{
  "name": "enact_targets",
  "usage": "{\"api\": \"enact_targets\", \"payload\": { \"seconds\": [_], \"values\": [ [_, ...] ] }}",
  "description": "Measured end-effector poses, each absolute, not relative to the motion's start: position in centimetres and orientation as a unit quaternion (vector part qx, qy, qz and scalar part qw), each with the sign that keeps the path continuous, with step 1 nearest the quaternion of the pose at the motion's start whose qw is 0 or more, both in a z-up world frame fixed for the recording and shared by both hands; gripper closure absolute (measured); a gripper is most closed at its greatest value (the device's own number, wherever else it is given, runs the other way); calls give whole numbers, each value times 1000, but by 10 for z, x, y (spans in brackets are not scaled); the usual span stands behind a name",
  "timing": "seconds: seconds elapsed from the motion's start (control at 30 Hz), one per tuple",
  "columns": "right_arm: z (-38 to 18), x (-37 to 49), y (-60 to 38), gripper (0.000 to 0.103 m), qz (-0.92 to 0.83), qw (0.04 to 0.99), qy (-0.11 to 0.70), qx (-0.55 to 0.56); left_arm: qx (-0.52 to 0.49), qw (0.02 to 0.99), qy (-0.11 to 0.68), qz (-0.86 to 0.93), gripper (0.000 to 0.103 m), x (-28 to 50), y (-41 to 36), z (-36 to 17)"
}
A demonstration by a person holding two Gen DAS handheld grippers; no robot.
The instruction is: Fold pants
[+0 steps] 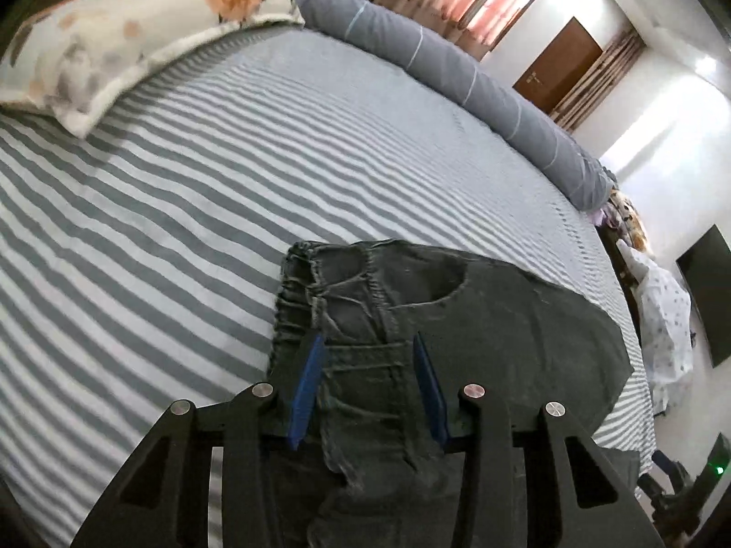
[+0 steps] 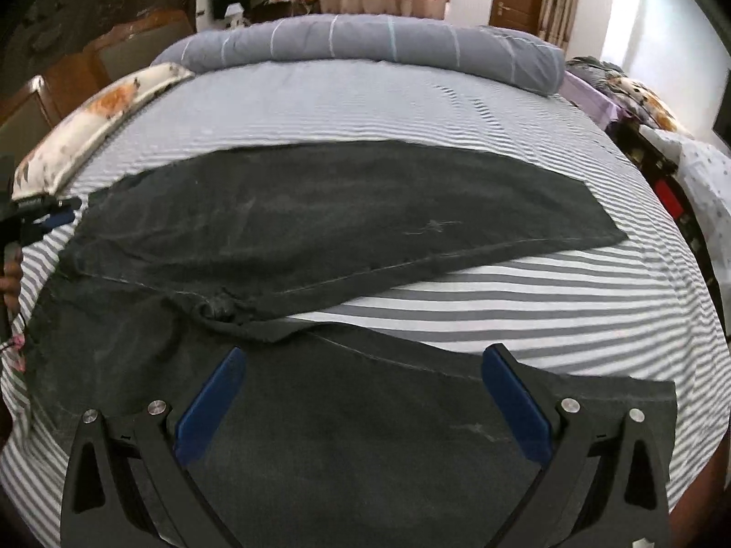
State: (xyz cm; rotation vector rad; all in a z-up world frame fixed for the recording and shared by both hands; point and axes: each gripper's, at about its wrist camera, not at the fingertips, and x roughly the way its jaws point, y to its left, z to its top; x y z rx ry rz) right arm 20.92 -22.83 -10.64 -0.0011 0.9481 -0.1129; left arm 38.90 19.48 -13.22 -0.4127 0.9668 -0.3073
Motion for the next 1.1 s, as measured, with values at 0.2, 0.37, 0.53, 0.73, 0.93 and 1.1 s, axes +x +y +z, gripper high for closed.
{"api": "enact_targets", "payload": {
  "seconds": [0.2,0.37,0.53,0.73,0.93,1.1],
  "values": [
    [-121,231,-211,1,-41,886,462,-3,-203,850,462,-150,61,402,201,-150],
    [-124,245,-199,1,-30,887,460,-13,-210,843,464,-175,61,412,196,-154],
    [-124,264,-188,1,-15,889,458,-27,-237,829,468,-193,61,433,196,-155],
    [-113,317,-179,1,35,888,455,-49,-275,822,463,-181,61,453,198,-154],
    [-110,376,-163,1,97,874,462,-114,-254,853,429,-151,95,440,190,-143],
    [-109,420,-164,1,165,854,474,-136,-276,873,367,-162,97,412,196,-116]
  ]
}}
